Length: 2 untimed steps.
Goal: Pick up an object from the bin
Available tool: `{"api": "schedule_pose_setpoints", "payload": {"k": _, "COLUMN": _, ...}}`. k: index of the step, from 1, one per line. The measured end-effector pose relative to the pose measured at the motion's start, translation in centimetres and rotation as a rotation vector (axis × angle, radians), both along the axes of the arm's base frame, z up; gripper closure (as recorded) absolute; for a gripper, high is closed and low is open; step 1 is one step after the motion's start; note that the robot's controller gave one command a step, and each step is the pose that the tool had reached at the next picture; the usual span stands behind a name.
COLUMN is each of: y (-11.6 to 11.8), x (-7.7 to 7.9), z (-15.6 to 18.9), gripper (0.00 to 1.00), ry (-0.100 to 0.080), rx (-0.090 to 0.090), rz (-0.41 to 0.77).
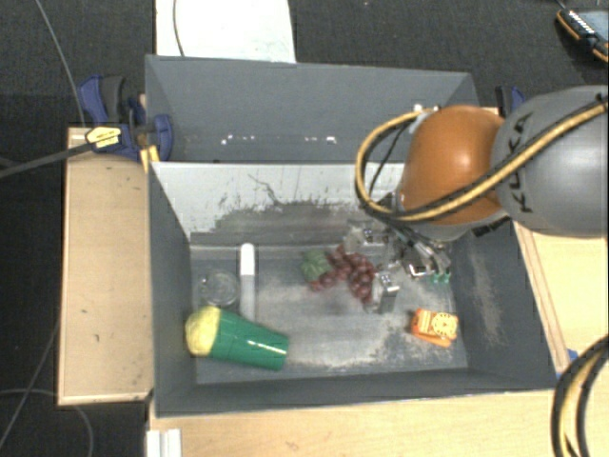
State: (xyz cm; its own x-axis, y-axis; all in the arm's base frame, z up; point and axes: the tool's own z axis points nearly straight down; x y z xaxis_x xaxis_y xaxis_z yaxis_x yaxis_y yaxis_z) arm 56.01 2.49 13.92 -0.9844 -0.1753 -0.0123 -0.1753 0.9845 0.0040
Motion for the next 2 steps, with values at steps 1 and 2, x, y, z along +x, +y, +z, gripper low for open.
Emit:
{"api": "schedule_pose_setpoints", "payload": {"k": 1, "y": -1.7, "x": 0.5, "z": -3.5, "gripper": 0.0, "ry": 0.009, "rx": 0.003, "rz": -0.354}}
{"api": "schedule_pose_setpoints", "payload": {"k": 2, "y": 1.3, "x": 0.8, "z": -3.9, "gripper": 1.0, "ry": 0.003, "rx": 0.004, "rz": -0.214}}
